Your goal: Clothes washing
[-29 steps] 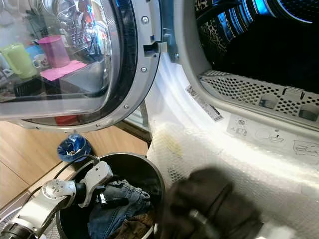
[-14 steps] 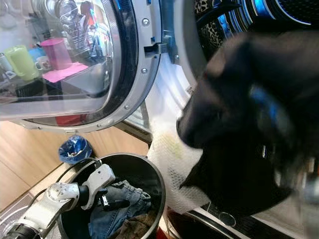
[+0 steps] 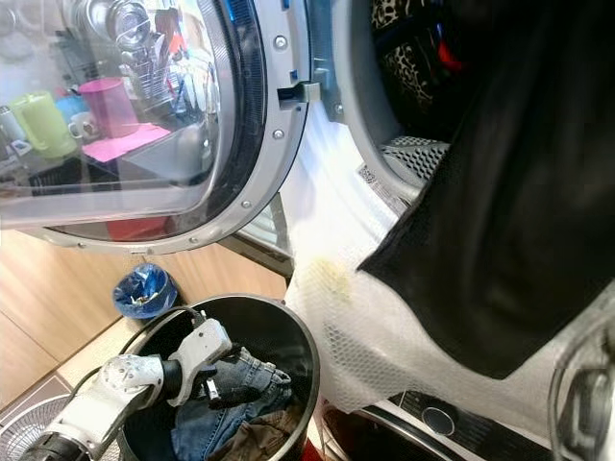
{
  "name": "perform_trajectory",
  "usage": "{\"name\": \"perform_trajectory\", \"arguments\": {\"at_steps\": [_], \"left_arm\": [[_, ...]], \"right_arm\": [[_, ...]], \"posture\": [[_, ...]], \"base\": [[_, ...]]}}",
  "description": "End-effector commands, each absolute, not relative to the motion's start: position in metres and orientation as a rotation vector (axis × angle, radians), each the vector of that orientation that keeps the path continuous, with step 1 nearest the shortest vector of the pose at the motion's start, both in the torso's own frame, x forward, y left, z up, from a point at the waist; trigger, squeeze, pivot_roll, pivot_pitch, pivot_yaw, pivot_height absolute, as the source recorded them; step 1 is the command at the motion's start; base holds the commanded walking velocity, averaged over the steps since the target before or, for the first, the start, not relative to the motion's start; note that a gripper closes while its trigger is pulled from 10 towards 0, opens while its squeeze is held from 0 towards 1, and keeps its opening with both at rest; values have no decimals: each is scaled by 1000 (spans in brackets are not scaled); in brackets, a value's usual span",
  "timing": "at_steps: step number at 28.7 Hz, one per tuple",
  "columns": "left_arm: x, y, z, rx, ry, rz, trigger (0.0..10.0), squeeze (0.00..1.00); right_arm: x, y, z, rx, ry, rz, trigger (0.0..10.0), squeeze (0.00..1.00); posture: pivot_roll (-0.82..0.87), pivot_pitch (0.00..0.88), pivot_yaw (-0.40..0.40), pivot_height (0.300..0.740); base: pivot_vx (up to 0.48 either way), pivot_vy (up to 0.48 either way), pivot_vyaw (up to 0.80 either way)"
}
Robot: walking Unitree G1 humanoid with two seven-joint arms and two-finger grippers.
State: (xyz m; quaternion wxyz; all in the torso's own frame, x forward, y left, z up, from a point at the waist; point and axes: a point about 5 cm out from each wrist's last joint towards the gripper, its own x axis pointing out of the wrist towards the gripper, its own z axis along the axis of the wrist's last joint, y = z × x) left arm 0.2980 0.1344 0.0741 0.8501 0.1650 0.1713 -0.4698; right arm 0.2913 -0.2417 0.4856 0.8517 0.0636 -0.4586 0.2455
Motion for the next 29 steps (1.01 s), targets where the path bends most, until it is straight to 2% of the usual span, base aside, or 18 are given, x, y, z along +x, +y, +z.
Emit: {"name": "perform_trajectory", "arguments": {"at_steps": [1,2,5,6,7,8,10,11,13,14,17,18,19,20,22,23,29], "left_arm": [[297,137,70,353,379,-982,10000,0],[297,137,70,353,379,-982,10000,0],[296,136,68,348,376,-977,10000,0],[296,136,68,348,376,-977,10000,0],[295,137,68,347,376,-973,10000,0],[295,137,68,347,376,-973,10000,0],[294,137,67,343,373,-957,10000,0],[294,137,67,343,373,-957,10000,0],[293,137,66,341,368,-945,10000,0],[293,137,65,343,366,-940,10000,0],[292,136,64,344,365,-938,10000,0],[291,134,63,343,370,-948,10000,0],[291,134,63,343,370,-948,10000,0],[289,133,62,343,375,-960,10000,0],[287,132,61,344,379,-968,10000,0],[286,132,61,346,383,-974,10000,0],[285,133,61,352,387,-977,10000,0]], "right_arm": [[300,-240,497,113,-954,491,0,0],[300,-240,497,113,-954,491,0,0],[323,-255,521,130,-874,256,0,0],[323,-255,521,130,-874,256,0,0],[326,-266,525,145,-834,119,0,0],[326,-266,525,145,-834,119,0,0],[323,-297,528,81,-740,-252,0,0],[323,-297,528,81,-740,-252,0,0],[310,-327,527,70,-700,-531,0,0],[307,-333,526,63,-694,-593,0,0],[313,-332,520,21,-655,-592,0,0],[325,-332,504,-43,-558,-596,5098,0],[325,-332,504,-43,-558,-596,5098,0],[335,-333,486,-73,-474,-604,10000,0],[341,-335,472,-107,-406,-615,10000,0],[347,-341,452,-100,-333,-638,10000,1000],[351,-345,435,-40,-281,-638,10000,1000]], "posture": [[8,28,100,740],[8,28,100,740],[20,28,90,740],[20,28,90,740],[23,29,85,740],[23,29,85,740],[33,33,73,740],[33,33,73,740],[37,38,66,740],[33,42,68,740],[32,43,68,740],[29,46,71,740],[29,46,71,740],[32,50,72,740],[34,53,75,740],[33,54,78,740],[28,58,85,740]], "base": [[0,0,0],[0,0,0],[0,0,0],[0,0,0],[0,0,0],[0,0,0],[0,0,0],[0,0,0],[0,0,0],[0,0,0],[0,0,0],[0,0,0],[0,0,0],[0,0,0],[0,0,0],[0,0,0],[0,0,0]]}}
